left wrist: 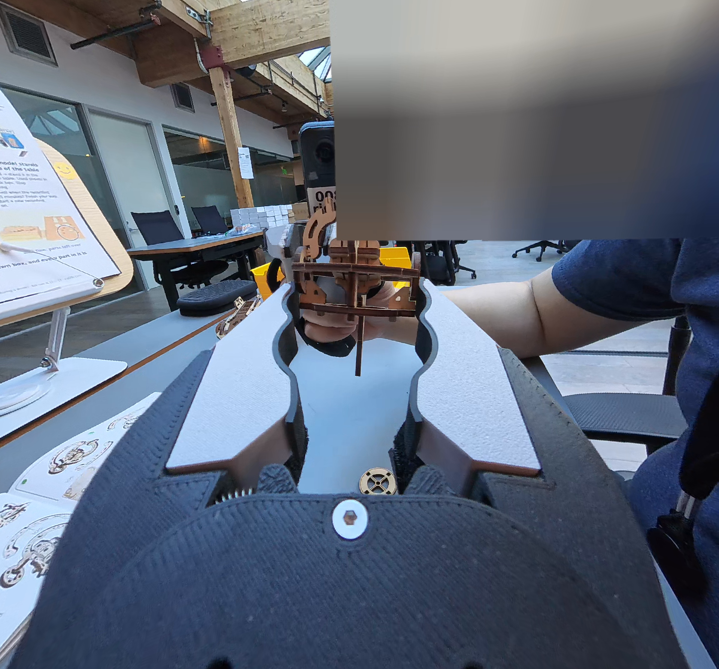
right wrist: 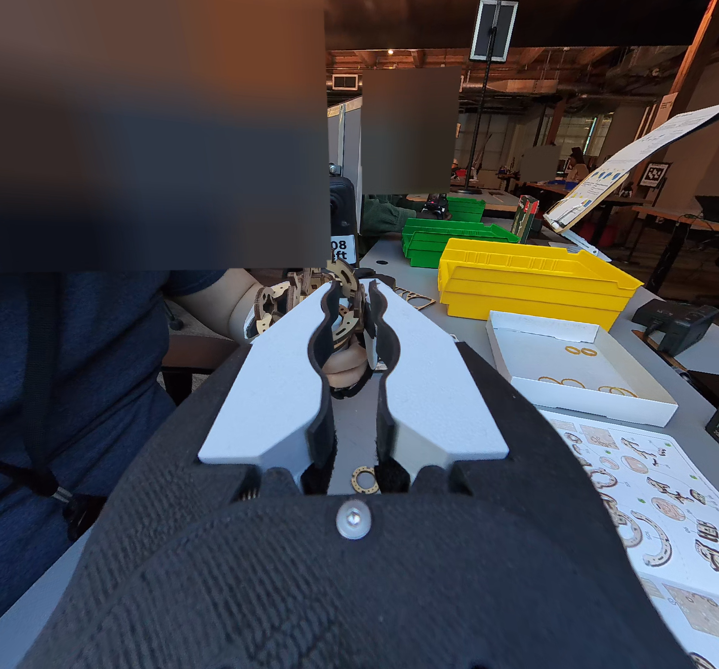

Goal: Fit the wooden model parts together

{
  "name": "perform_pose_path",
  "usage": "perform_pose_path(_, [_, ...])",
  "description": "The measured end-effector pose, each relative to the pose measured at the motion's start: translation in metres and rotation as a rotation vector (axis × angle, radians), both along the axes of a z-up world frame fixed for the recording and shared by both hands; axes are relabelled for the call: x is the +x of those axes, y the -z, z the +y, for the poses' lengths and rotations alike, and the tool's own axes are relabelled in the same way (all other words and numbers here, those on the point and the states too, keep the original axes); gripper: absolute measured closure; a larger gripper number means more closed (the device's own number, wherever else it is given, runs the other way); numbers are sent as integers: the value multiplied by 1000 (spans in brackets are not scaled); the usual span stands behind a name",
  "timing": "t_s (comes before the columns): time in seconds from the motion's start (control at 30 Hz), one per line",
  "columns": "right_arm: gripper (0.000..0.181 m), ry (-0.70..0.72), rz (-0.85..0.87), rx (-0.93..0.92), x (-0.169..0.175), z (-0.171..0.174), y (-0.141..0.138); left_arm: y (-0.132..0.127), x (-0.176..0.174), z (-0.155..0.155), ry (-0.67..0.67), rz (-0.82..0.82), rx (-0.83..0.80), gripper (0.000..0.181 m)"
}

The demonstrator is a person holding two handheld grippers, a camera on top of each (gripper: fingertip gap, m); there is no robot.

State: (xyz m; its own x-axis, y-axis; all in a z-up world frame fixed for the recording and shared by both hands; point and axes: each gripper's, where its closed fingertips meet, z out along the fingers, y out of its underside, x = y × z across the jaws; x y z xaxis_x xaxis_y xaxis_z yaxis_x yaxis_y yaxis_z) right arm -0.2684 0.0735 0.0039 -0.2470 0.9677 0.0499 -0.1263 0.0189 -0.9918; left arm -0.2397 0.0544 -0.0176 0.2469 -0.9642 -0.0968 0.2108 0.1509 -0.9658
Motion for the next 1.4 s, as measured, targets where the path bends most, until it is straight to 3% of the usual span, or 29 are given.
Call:
perform_pose_path(0.43, [163,16,-3,-52,-3,5,2,2,0,2,-19,12,14,123])
perform_pose_path(0.7, [173,-13,-20,-63,-2,3,4,3,-1,4,-28,19,4,123])
perform_pose_path(1.4, [174,1,-50,47,1,-2,5,1,0,0,6,16,-17,123])
